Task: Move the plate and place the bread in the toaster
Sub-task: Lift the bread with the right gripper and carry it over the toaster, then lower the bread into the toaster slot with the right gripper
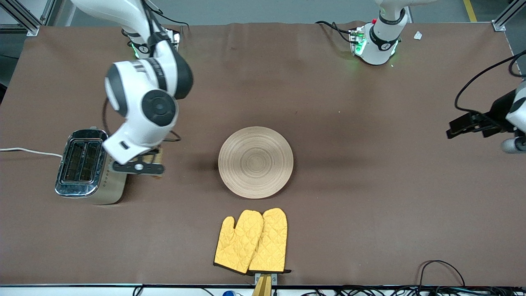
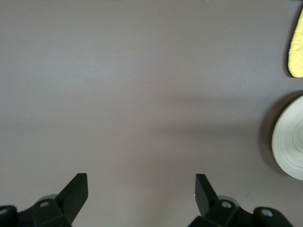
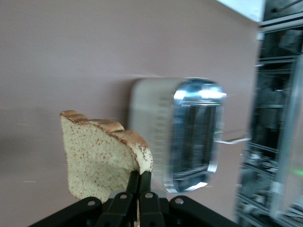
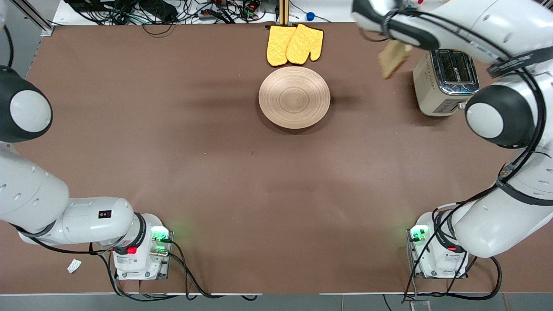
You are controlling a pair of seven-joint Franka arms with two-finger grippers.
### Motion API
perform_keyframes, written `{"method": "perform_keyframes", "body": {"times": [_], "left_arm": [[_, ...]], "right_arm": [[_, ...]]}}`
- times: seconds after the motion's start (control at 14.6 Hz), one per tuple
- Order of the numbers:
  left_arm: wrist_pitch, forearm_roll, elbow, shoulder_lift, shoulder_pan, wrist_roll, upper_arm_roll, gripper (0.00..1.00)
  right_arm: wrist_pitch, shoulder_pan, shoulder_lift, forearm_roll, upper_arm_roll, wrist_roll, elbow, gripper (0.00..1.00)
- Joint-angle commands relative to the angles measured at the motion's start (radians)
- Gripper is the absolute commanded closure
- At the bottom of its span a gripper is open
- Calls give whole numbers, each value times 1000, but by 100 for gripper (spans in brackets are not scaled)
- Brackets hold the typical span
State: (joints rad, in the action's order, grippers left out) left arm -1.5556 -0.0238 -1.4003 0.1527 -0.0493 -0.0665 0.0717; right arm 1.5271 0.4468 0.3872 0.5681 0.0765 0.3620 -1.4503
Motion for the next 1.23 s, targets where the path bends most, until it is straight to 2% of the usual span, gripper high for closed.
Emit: {"method": "perform_keyframes", "body": {"times": [0.0, 0.27, 0.55, 1.16], "left_arm": [[20, 47, -65, -83, 38, 7, -29, 0], [22, 54, -123, -156, 59, 14, -35, 0], [28, 54, -143, -167, 68, 33, -36, 0], [35, 50, -137, -165, 63, 14, -35, 0]], "right_arm": [[-42, -104, -40, 113, -15, -118, -18, 100], [-47, -198, -33, 225, -17, -135, -21, 100], [-48, -243, -18, 228, -17, -113, -25, 100], [-48, -200, 55, 234, -18, 12, -24, 100]]}}
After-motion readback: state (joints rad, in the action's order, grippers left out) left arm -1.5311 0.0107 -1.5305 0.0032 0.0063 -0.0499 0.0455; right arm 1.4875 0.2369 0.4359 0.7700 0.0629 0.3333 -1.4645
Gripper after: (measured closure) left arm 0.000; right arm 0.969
